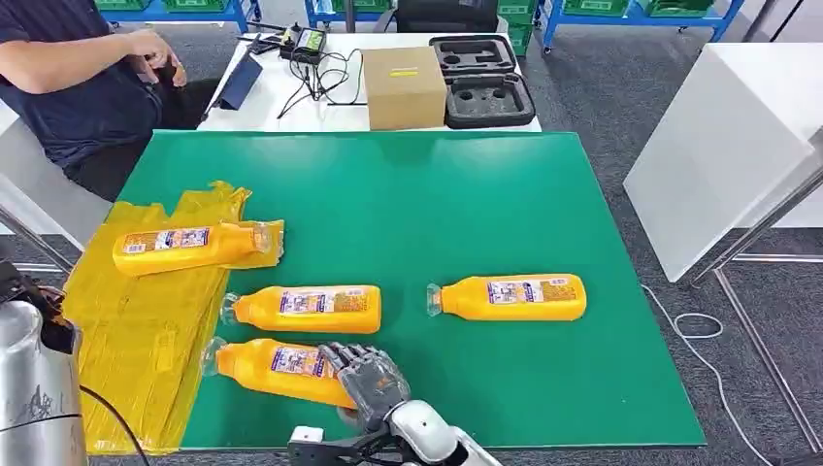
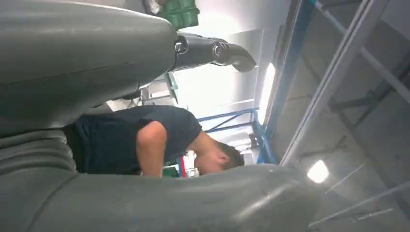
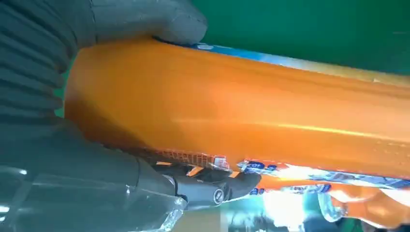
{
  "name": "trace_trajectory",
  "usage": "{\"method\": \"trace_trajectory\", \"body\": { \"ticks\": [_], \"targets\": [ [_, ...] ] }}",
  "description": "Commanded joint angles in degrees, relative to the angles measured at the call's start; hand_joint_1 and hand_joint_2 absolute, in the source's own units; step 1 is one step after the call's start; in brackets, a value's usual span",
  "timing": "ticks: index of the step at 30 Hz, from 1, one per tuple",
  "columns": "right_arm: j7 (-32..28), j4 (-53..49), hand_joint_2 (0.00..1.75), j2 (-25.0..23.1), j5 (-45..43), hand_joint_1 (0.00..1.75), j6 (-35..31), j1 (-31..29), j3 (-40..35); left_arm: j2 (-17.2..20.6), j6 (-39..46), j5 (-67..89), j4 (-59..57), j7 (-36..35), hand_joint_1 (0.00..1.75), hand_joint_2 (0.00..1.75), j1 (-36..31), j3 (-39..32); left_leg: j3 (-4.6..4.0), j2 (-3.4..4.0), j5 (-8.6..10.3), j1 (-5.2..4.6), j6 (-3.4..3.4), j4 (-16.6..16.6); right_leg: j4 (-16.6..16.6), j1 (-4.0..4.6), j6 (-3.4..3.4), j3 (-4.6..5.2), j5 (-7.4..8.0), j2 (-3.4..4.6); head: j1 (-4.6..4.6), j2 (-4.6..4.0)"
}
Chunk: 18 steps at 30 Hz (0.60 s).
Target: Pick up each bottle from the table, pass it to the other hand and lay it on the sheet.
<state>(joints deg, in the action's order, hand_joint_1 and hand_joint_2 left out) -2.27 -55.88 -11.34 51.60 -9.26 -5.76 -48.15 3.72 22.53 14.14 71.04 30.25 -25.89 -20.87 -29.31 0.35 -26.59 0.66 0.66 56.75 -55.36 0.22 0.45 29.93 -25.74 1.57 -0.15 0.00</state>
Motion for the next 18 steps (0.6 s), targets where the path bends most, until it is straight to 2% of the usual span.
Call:
{"method": "trace_trajectory", "body": {
  "ticks": [1, 6, 9, 11, 14, 15, 18],
  "targets": [
    [-2.07, -37.42, 1.75, 11.67, -3.42, 1.75, 1.13, 12.71, 4.53, -1.03, -1.27, -0.54, 0.89, -0.12, 0.0, 0.0, 2.55, -2.57, -0.56, -0.3, 0.01, -0.08, 0.03, 0.02, -0.01, -0.09, 0.08, 0.43, -0.12, -0.42, 0.0, 0.0],
    [-2.66, -37.9, 1.75, 11.47, -3.06, 1.75, 1.23, 13.32, 5.17, -1.19, -1.47, -0.59, 1.33, -0.1, 0.0, 0.0, 2.75, -2.73, -1.37, -0.42, 0.02, -0.1, 0.06, 0.03, -0.05, -0.19, 0.07, 1.21, -0.11, -0.54, -0.02, 0.0],
    [-2.9, -43.25, 1.75, 11.09, -1.09, 1.75, 0.3, 14.88, 7.79, -2.1, -2.78, -0.91, 3.41, -0.26, 0.0, 0.0, 3.54, -2.52, -1.6, -0.49, 0.07, -0.1, 0.06, 0.05, -0.05, -0.19, 0.06, 1.41, -0.07, -0.57, 0.0, 0.0],
    [-3.11, -45.41, 1.75, 9.27, -0.22, 1.75, -1.13, 16.12, 11.83, -3.24, -5.11, -1.77, 4.92, -1.88, 0.0, 0.0, 4.05, -1.5, -1.77, -0.56, 0.07, -0.13, 0.06, 0.1, -0.1, -0.22, 0.07, 1.56, -0.08, -0.66, 0.0, 0.0],
    [-2.65, -45.48, 1.75, 7.03, 3.34, 1.75, -5.65, 16.43, 16.14, -4.35, -14.66, -10.9, 6.15, -8.02, 0.0, 0.0, 5.12, 1.0, -1.85, -0.64, 0.11, -0.16, 0.07, 0.05, -0.04, -0.26, 0.07, 1.66, -0.06, -0.74, 0.0, 0.0],
    [-2.1, -44.87, 1.75, 6.17, 5.53, 1.75, -8.0, 15.88, 17.32, -4.62, -19.08, -15.38, 6.25, -10.53, 0.0, 1.75, 5.64, 2.22, -1.81, -0.72, 0.11, -0.17, 0.07, 0.05, -0.04, -0.27, 0.07, 1.6, -0.08, -0.83, 0.0, 0.0],
    [-2.19, -40.83, 1.75, 3.92, 6.43, 1.75, -11.27, 13.05, 19.76, -4.03, -22.92, -21.6, 5.53, -13.46, 0.0, 1.75, 6.24, 6.4, -1.86, -0.66, 0.16, -0.16, 0.12, 0.02, 0.01, -0.26, 0.06, 1.67, 0.0, -0.69, 0.0, 0.0]
  ]
}}
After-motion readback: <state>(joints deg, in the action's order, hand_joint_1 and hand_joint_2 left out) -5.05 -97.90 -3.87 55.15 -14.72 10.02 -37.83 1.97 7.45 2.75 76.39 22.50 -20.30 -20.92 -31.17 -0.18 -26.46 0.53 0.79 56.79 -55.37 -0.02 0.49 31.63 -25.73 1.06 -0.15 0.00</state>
